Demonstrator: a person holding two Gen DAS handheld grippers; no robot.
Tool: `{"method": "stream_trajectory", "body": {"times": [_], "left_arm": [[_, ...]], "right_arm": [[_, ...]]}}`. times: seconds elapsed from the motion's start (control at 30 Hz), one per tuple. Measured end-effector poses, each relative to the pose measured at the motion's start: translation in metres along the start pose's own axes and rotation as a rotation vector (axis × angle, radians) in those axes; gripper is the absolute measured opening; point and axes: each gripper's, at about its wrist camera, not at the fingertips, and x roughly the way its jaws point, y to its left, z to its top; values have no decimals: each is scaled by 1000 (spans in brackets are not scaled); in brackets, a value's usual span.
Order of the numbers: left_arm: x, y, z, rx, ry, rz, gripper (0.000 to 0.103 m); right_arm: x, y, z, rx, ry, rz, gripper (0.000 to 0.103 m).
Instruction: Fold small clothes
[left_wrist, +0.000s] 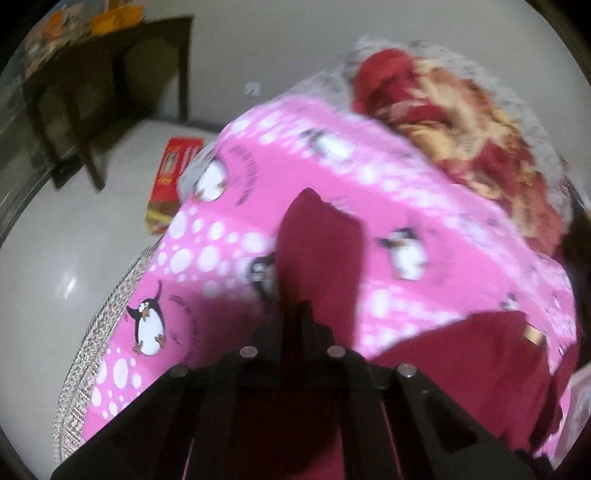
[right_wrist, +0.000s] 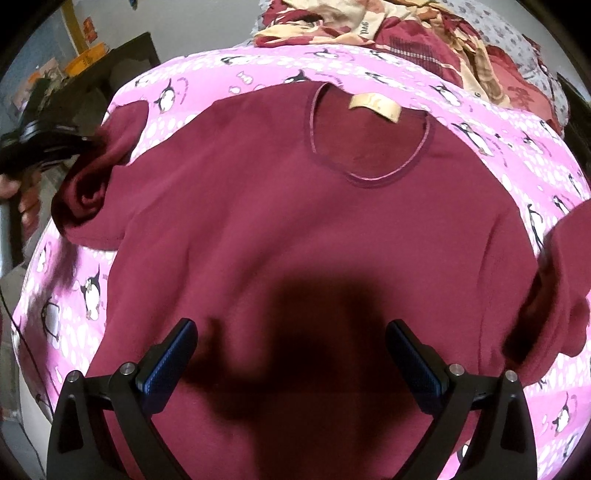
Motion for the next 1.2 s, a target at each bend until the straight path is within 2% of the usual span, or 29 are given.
{"method": "stream_trajectory", "body": {"times": [0.2,0.4,0.47,0.53,0.6,0.67,0.7,0.77,0.83,0.97,1.07,1.13,1.17,1.2], "left_arm": [[-54,-58,-34,92,-45,-139,6],[-72,-134,-90,216,-26,-265,6],[-66,-157,-114,253,-10,-285,6],[-55,-176,-139,290,39,-298,6],[-42,-191,-166,328,75,-273,6],[-33,-198,-187,356,109,-257,12],[-32,-197,-191,361,120,-253,17],[-38,-190,-197,360,128,-276,43],[-49,-179,-197,361,107,-278,52],[-80,-135,-197,387,6,-178,64],[-86,-101,-193,357,-13,-92,64],[-80,-79,-191,327,3,-34,65],[-72,-65,-190,294,34,5,65],[-65,-58,-189,267,58,18,65]], "right_arm": [[-19,-18,3,45,-51,-11,103],[-44,-50,8,123,-124,-29,103],[-51,-61,8,153,-139,-38,103],[-53,-71,7,188,-144,-31,103],[-54,-82,6,224,-140,-9,103],[-54,-89,4,239,-139,-4,103],[-54,-91,3,243,-141,5,103],[-50,-89,4,230,-142,33,103],[-46,-84,6,210,-140,58,103],[-30,-60,19,132,-137,106,103],[-15,-42,31,82,-130,131,103],[-3,-34,39,79,-118,142,103],[7,-30,46,81,-107,166,100],[14,-27,49,79,-99,190,84]]}}
